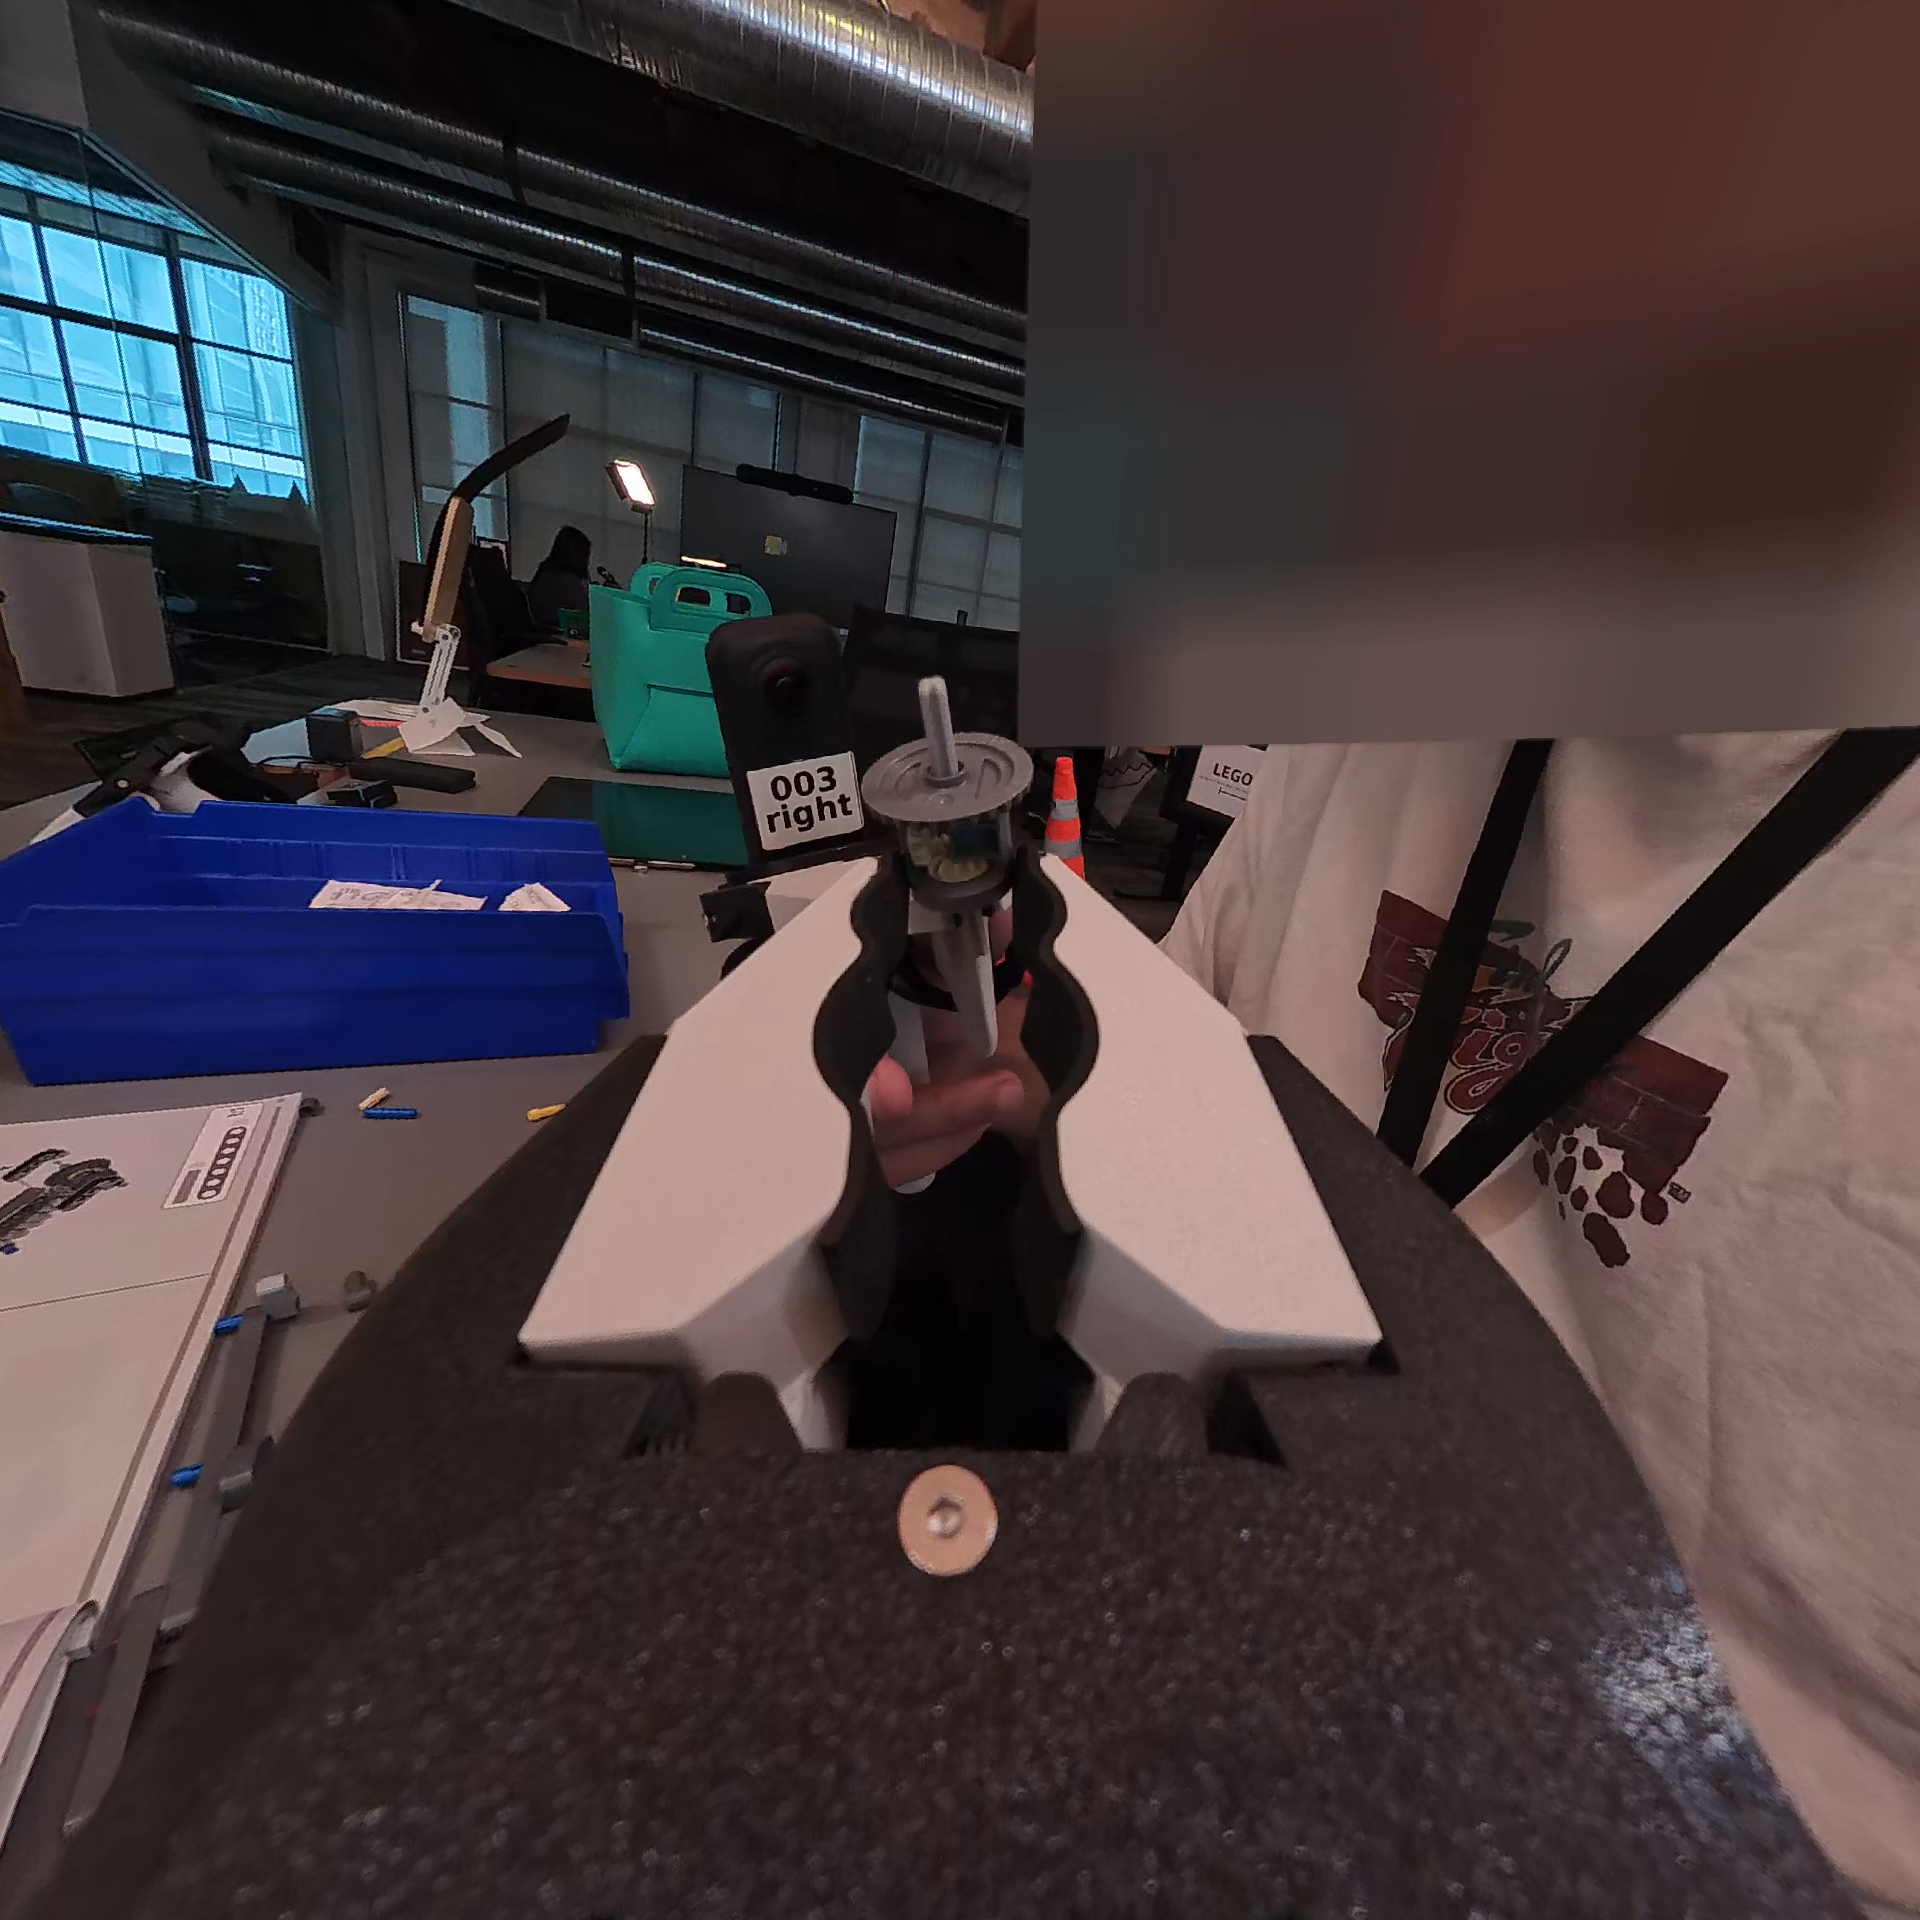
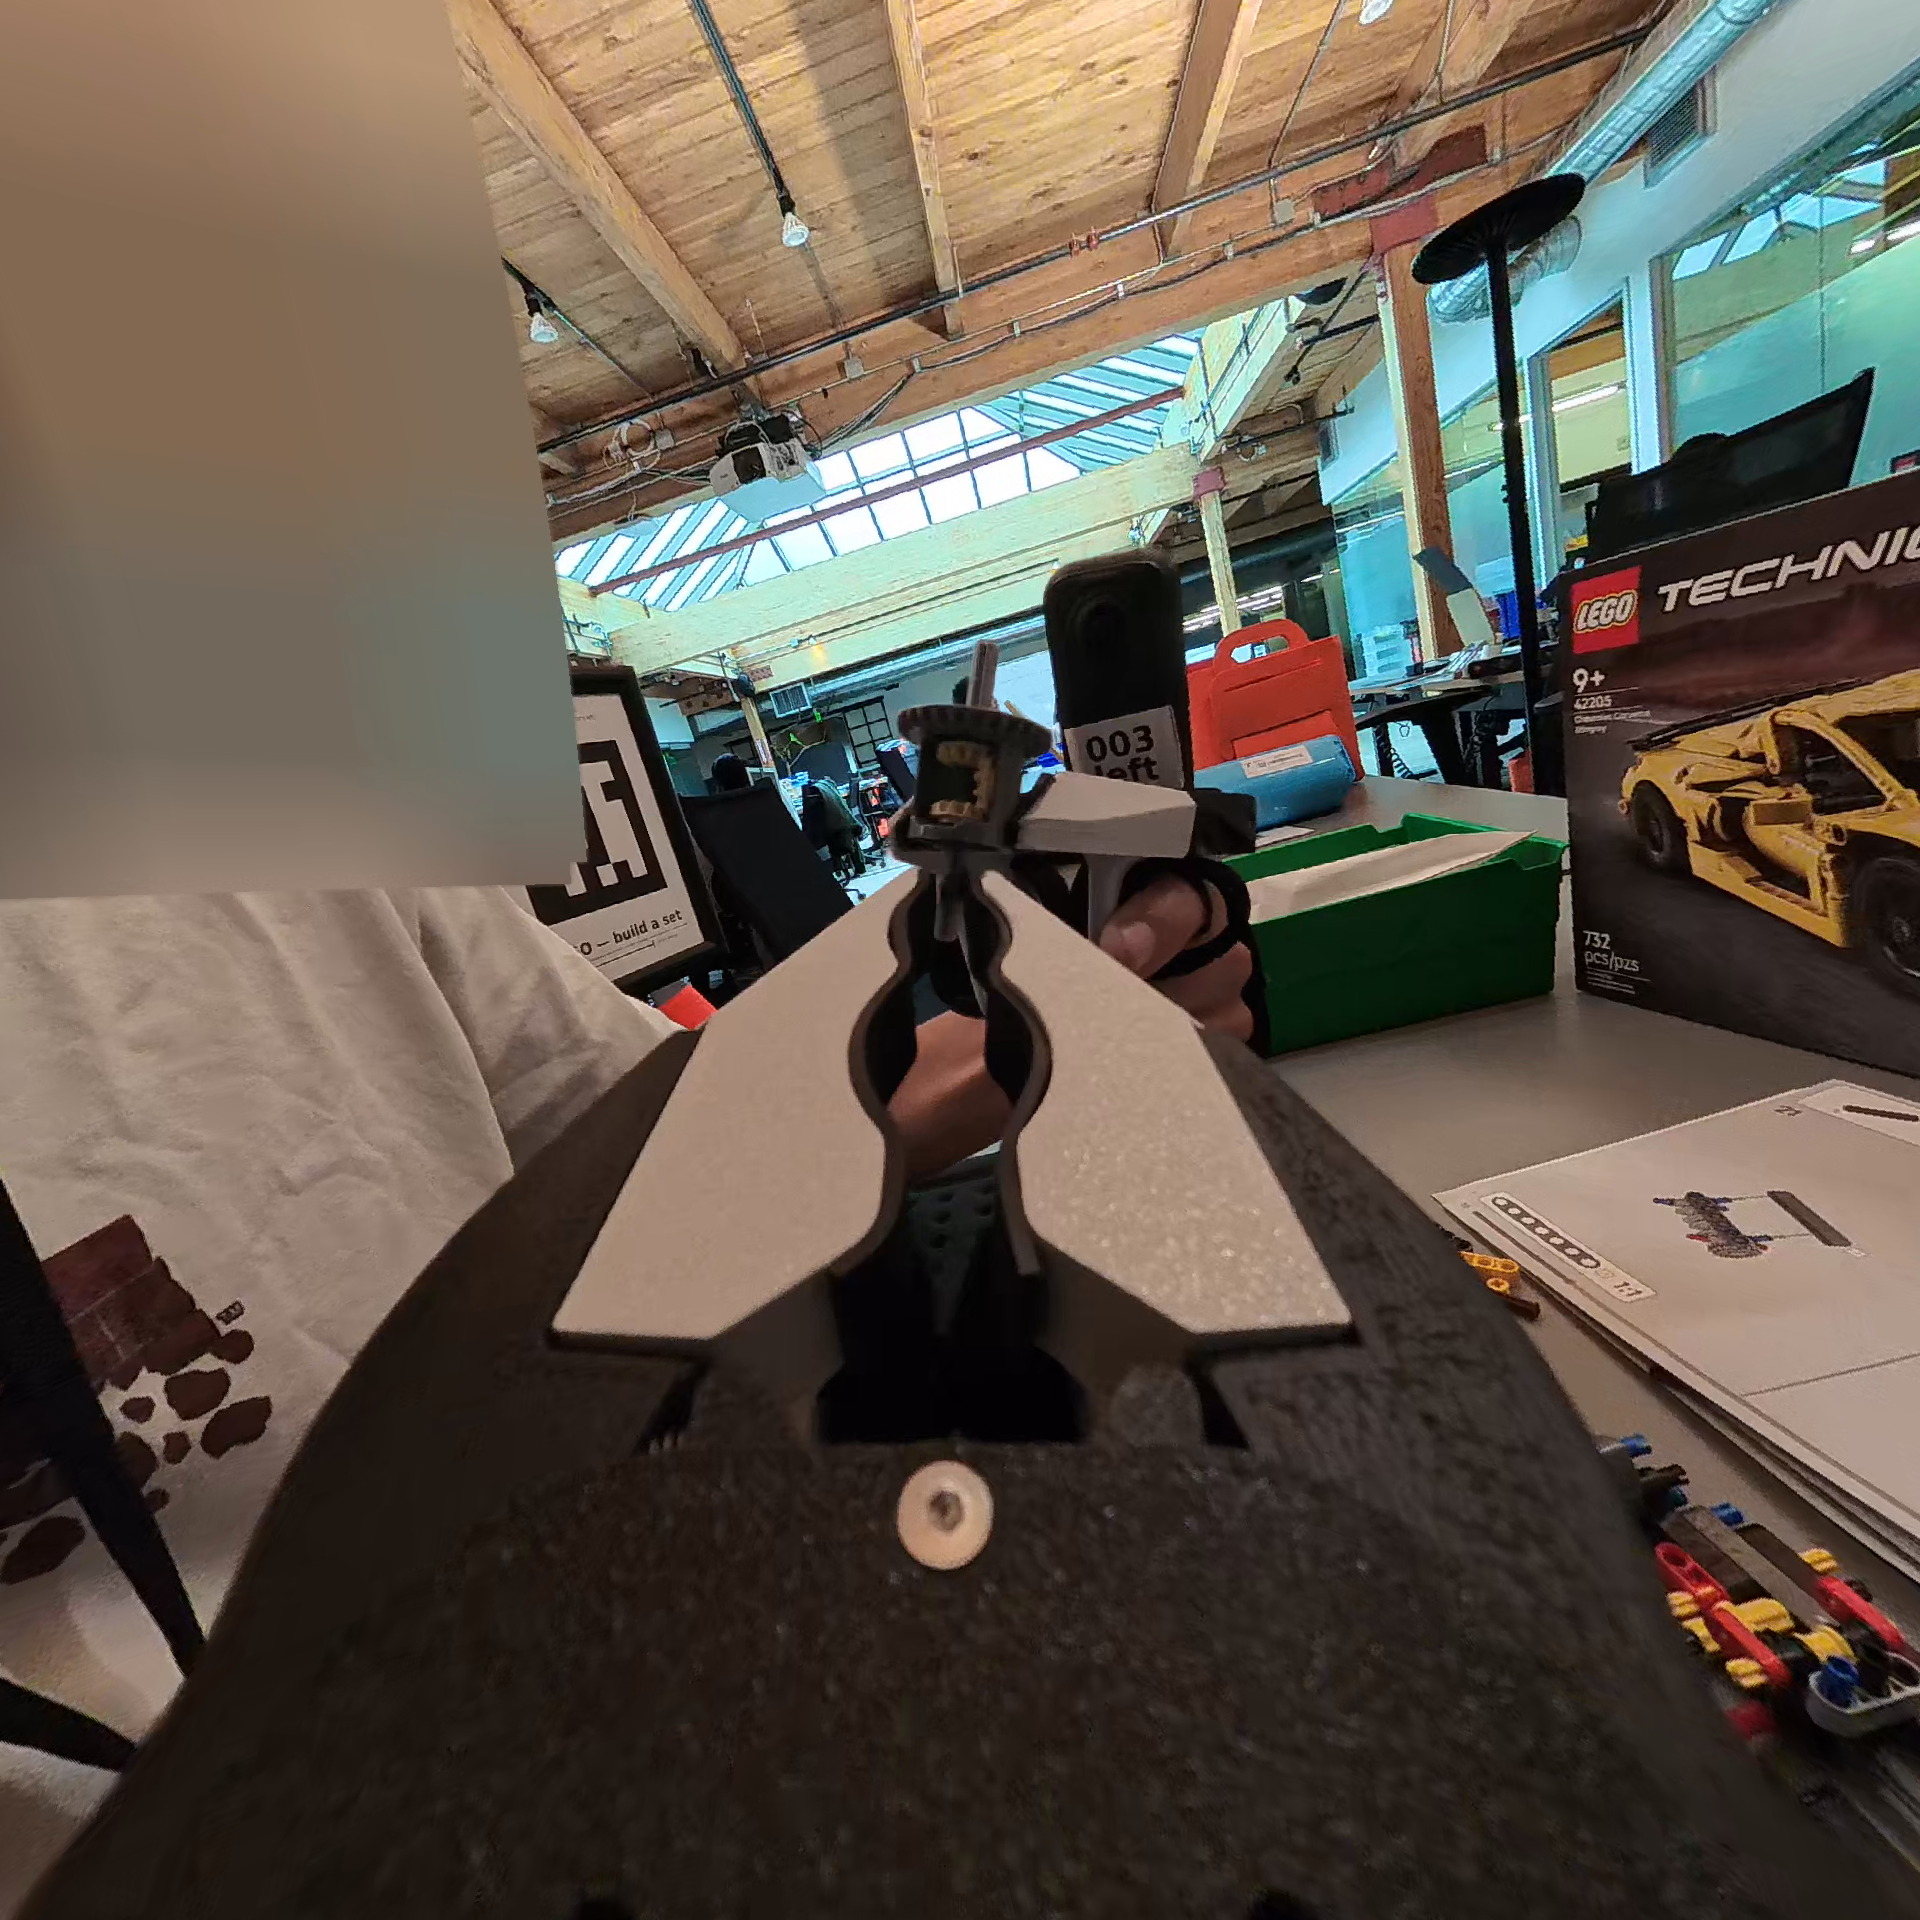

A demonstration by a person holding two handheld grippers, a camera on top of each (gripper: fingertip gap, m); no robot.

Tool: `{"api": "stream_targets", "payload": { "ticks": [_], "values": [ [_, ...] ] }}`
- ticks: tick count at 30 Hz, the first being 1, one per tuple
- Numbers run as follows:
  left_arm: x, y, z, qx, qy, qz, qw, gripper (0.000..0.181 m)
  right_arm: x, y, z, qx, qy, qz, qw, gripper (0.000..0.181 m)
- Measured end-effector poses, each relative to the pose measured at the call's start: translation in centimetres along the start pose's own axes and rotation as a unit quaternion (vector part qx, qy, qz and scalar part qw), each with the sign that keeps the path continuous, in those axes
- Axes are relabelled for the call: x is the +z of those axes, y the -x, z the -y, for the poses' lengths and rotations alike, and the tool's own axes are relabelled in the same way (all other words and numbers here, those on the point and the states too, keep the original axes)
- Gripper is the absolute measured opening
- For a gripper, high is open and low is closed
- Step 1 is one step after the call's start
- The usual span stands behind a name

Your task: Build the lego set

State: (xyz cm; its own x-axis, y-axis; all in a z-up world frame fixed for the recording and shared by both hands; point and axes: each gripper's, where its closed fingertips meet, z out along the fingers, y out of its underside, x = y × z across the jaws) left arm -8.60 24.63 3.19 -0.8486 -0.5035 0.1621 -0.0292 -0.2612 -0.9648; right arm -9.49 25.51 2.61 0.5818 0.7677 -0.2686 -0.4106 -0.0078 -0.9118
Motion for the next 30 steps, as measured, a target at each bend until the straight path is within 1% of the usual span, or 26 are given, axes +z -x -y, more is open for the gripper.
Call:
{"api": "stream_targets", "payload": {
  "ticks": [10,13,14,15,16,17,18,19,21,22,23,24,26,30],
  "values": [
    [-0.4,0.4,0.0,-0.022,-0.018,-0.004,1.0,0.018,0.0,-0.5,-0.6,-0.019,0.018,-0.017,1.0,0.007],
    [-0.5,0.6,0.1,-0.038,-0.026,-0.004,0.999,0.018,-0.4,-1.1,-0.8,-0.061,0.043,-0.042,0.996,0.014],
    [-0.6,0.7,0.1,-0.047,-0.029,-0.003,0.998,0.018,-0.7,-1.4,-1.0,-0.086,0.062,-0.056,0.993,0.018],
    [-0.6,1.0,0.1,-0.059,-0.03,0.0,0.998,0.018,-1.1,-1.5,-1.2,-0.113,0.089,-0.069,0.987,0.027],
    [-0.7,1.2,0.1,-0.072,-0.031,0.002,0.997,0.019,-1.5,-1.9,-1.2,-0.153,0.121,-0.089,0.977,0.03],
    [-0.7,1.5,0.1,-0.087,-0.031,0.006,0.996,0.018,-1.8,-2.0,-0.8,-0.212,0.146,-0.109,0.96,0.035],
    [-0.7,1.7,0.0,-0.098,-0.03,0.009,0.995,0.018,-2.0,-1.9,-0.5,-0.281,0.174,-0.124,0.936,0.036],
    [-0.8,1.8,0.1,-0.107,-0.031,0.008,0.994,0.018,-1.9,-1.8,-0.1,-0.352,0.201,-0.136,0.904,0.036],
    [-0.7,2.1,0.1,-0.123,-0.027,0.011,0.992,0.019,-1.6,-1.5,0.8,-0.48,0.241,-0.151,0.829,0.033],
    [-0.7,2.2,0.1,-0.13,-0.023,0.014,0.991,0.019,-1.4,-1.5,1.2,-0.529,0.257,-0.156,0.794,0.032],
    [-0.6,2.2,0.0,-0.135,-0.018,0.014,0.991,0.019,-1.3,-1.5,1.3,-0.56,0.27,-0.155,0.768,0.031],
    [-0.6,2.2,0.0,-0.137,-0.016,0.014,0.99,0.019,-1.2,-1.6,1.1,-0.571,0.287,-0.147,0.755,0.031],
    [-0.4,2.2,-0.2,-0.141,-0.008,0.016,0.99,0.019,-1.0,-1.9,1.0,-0.579,0.304,-0.138,0.744,0.031],
    [-0.2,2.2,-0.5,-0.149,-0.003,0.016,0.989,0.019,-1.0,-1.8,0.3,-0.567,0.325,-0.111,0.749,0.032]
  ]
}}
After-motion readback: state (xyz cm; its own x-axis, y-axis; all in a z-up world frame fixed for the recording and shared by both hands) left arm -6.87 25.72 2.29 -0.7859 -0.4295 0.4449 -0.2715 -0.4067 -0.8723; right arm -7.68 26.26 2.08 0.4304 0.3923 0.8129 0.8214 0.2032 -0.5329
